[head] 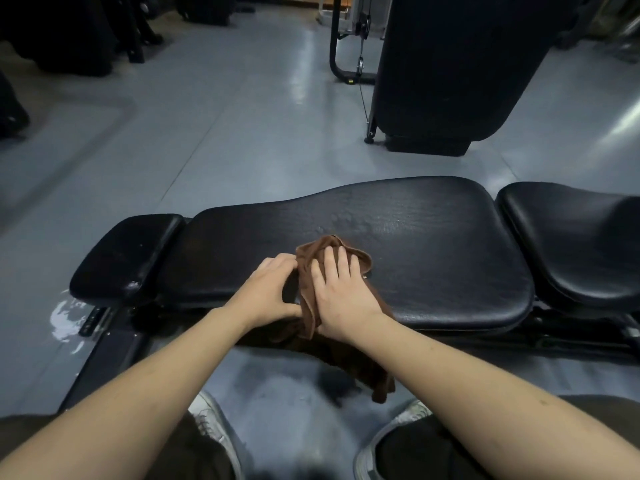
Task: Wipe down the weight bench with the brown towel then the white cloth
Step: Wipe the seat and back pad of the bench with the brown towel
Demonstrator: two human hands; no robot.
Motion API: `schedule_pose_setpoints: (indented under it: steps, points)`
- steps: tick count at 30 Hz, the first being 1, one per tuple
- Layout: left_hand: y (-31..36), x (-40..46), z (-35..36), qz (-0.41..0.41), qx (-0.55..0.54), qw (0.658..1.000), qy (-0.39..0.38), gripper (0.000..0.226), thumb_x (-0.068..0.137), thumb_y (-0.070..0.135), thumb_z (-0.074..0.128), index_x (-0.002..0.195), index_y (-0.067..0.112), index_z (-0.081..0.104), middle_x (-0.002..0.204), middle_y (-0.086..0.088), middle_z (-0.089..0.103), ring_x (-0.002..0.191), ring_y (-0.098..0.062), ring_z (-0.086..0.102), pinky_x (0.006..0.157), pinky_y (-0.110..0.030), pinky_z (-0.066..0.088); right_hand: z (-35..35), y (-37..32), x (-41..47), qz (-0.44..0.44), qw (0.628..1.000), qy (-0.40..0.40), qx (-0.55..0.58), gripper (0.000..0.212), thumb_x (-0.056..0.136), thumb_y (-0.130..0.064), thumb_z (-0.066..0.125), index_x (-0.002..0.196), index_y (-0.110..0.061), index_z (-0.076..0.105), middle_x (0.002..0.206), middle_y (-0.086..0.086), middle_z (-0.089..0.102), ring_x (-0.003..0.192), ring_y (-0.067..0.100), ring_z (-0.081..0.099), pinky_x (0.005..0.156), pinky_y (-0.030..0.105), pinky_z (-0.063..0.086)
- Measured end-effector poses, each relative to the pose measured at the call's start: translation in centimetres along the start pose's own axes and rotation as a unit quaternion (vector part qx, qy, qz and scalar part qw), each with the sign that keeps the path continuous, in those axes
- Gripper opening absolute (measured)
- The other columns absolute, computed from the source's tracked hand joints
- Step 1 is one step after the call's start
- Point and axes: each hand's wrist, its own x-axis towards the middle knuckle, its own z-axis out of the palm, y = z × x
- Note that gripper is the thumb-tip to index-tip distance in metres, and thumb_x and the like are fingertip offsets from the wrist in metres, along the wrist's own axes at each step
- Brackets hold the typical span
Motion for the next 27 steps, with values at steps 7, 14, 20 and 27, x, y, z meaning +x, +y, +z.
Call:
schedule_pose_setpoints:
  steps: [7,14,20,27]
  points:
    - [1.0,0.3,-0.8,-0.008,0.01,0.999,-0.043,0.083,0.067,0.054,0.08,0.138,0.031,0.044,0.142,0.016,0.038,0.127,-0.009,0.033,0.108,-0.038,0.041,0.5,1.7,-1.1,-0.043,0.999,-0.007,-0.013,0.107,0.087,-0.065,0.055,0.16,-0.006,0.002,0.164,0.031,-0.001,0.151,0.049,0.001,0.122,0.059,0.008]
    - [2.8,1.4,-0.5,-0.008,0.055,0.995,-0.078,0.09,0.066,0.063,0.079,0.14,0.026,0.043,0.144,0.013,0.03,0.132,-0.011,0.028,0.112,-0.04,0.037,0.4,6.5,-5.0,-0.073,0.997,-0.012,-0.038,0.117,0.079,-0.056,0.072,0.161,-0.014,-0.001,0.166,0.025,-0.001,0.152,0.043,0.005,0.122,0.053,0.01]
    - [4.5,3.1,1.0,0.034,0.067,0.994,-0.081,0.108,0.055,0.082,0.07,0.146,0.033,0.039,0.146,0.014,0.028,0.136,-0.013,0.026,0.114,-0.039,0.032,0.1,12.9,-9.2,-0.09,0.995,-0.018,-0.05,0.123,0.071,-0.055,0.081,0.161,-0.019,0.006,0.166,0.023,0.007,0.153,0.04,0.012,0.123,0.049,0.015]
    - [4.1,4.1,1.1,0.032,0.077,0.993,-0.089,0.112,0.045,0.087,0.069,0.143,0.042,0.04,0.142,0.018,0.03,0.133,-0.013,0.027,0.111,-0.04,0.031,-1.3,19.9,-12.7,-0.123,0.988,-0.059,-0.069,0.129,0.066,-0.051,0.087,0.162,-0.02,0.005,0.168,0.018,0.006,0.154,0.034,0.011,0.124,0.044,0.016]
